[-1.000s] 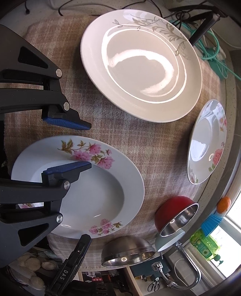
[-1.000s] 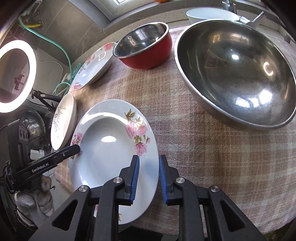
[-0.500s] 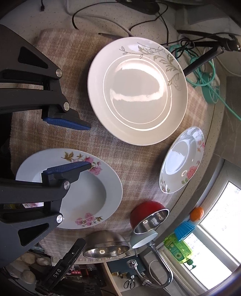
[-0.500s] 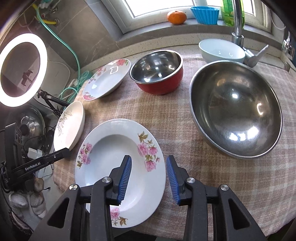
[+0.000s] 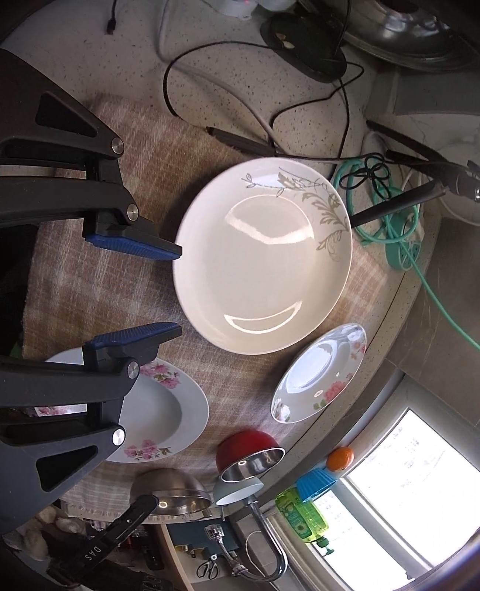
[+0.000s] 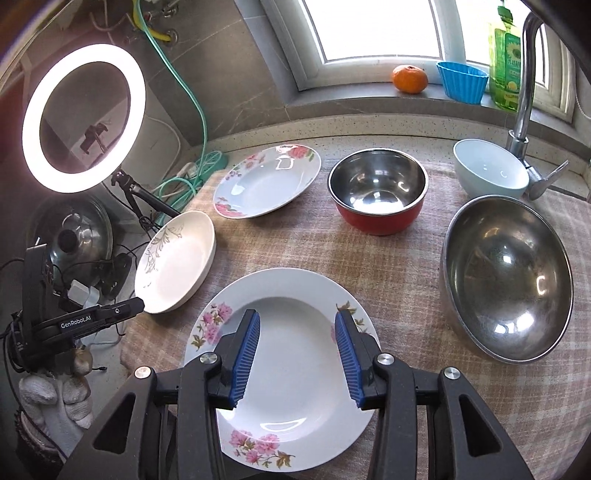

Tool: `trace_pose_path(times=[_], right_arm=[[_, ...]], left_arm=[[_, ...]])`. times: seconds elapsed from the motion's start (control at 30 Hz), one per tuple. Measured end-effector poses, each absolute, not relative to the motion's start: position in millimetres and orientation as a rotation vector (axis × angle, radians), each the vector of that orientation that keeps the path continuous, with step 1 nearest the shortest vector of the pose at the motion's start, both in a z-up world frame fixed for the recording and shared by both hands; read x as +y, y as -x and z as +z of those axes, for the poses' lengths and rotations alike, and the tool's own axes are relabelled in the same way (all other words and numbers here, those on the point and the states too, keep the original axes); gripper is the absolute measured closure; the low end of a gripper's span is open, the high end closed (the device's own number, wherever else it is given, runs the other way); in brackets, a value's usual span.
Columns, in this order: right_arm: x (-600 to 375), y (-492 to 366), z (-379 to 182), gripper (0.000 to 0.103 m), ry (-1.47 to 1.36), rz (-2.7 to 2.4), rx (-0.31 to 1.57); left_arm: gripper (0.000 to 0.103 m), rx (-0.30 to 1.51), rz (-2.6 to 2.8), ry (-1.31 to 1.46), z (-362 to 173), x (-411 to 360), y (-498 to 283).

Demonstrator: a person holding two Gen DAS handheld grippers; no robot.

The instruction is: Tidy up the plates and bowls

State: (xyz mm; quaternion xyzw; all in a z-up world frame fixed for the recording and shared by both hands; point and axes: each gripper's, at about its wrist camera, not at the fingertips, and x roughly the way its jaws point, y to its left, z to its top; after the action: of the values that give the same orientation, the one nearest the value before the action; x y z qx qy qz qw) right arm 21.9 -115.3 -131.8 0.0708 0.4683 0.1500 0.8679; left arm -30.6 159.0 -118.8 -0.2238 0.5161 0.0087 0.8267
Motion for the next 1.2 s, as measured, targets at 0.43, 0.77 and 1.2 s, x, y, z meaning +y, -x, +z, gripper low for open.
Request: trace_pose_path(times=[0.43,0.77,1.2], right_arm=[[-82,-50,-133,0.059,-0.197,0.395,1.024],[-34,-88,-153,0.059,-0.293,0.460,1.120],[16,-137,-182,0.072,-0.244,0.417,1.191]], left_arm=[[0.069,1.058,0.135,0.590,-130,211,34],[0.069,1.047,0.172,0.604,-141,252,16],[0.070,1.080,0.149,0.559,-156,269,-21]])
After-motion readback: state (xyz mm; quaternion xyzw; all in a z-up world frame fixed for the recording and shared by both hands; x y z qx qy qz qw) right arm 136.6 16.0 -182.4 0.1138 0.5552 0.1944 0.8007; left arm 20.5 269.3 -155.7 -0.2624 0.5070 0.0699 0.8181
